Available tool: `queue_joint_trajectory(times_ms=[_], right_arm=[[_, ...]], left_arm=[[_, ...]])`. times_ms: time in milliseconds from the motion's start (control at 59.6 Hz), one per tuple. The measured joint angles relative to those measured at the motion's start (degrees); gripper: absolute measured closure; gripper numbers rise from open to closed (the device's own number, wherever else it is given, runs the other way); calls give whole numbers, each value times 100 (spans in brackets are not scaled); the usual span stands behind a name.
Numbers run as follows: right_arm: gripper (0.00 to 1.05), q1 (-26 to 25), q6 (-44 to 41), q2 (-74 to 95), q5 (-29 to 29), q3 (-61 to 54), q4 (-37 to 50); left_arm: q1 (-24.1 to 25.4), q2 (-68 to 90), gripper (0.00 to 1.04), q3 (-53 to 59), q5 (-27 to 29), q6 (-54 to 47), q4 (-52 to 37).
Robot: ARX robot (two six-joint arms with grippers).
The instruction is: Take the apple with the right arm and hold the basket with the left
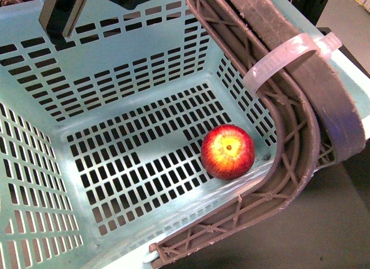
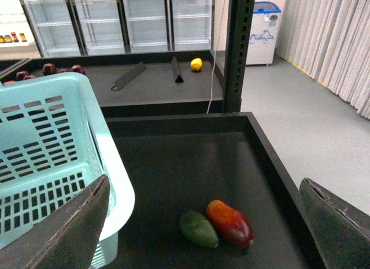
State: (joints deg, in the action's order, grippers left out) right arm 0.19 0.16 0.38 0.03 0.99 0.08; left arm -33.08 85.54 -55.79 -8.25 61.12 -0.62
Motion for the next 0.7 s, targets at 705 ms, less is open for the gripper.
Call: queue_joint_trajectory(times_ms=[705], right_arm=[[9, 0, 0, -4, 2, 0, 0]], left_arm=[[1921, 184, 90, 94, 988, 1550, -577]])
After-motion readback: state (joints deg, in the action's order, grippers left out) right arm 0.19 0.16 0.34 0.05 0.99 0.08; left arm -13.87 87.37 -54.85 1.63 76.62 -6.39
